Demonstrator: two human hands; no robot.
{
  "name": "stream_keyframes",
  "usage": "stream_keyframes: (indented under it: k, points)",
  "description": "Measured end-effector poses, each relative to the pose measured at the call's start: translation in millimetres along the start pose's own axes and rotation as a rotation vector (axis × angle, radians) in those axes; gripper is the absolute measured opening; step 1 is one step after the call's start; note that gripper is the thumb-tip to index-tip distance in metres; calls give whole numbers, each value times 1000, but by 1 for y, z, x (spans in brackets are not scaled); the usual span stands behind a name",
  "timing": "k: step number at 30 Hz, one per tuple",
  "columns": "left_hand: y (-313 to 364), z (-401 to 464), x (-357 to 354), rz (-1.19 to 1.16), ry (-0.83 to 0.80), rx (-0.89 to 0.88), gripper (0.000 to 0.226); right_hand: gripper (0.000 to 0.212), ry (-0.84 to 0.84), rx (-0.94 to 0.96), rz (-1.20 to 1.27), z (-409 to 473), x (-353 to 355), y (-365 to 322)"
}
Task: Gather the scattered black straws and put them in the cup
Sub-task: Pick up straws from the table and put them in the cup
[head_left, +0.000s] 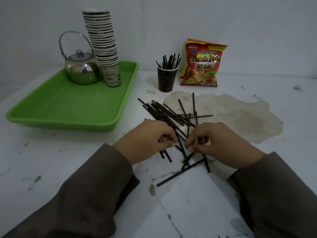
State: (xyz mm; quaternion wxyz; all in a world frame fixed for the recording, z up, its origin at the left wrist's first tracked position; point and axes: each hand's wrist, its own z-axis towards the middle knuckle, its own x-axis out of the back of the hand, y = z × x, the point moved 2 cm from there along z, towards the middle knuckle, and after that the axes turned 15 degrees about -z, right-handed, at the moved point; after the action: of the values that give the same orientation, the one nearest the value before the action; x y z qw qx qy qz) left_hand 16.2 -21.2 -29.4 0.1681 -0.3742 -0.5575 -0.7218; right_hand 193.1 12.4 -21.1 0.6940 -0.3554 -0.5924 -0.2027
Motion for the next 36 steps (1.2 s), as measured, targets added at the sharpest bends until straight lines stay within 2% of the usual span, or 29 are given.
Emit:
stream_keyframes:
  k: [5,9,14,18,20,24,27,29,32,36]
  points:
    - [0,1,-4,102,-41,23,12,20,-89,102,-110,-2,-1,-1]
    - [6,-3,-6,72,-33,-24,9,18,-107,100,-150,1,-8,-2]
    - [16,-6,-24,27,-89,13,32,16,-35,47,-84,-1,-2,-2]
    - [22,-5,-38,18,-129,89,34,14,75,-50,127,-4,12,11]
    - [22,-5,-39,11,-138,106,28,13,139,-70,278,-5,17,15]
    - [21,-5,-38,-48,-116,134,17,13,362,-90,737,-6,22,17]
    - [20,-6,-35,-56,-117,137,5,13,489,-147,911,-3,20,21]
    - [20,-7,-33,-41,-126,138,6,17,534,-205,894,-2,19,26]
    - [18,-7,-27,-14,-90,125,9,17,549,-278,733,-1,17,33]
    - [17,-2,-15,-113,69,115,4,10,538,-469,523,8,4,44]
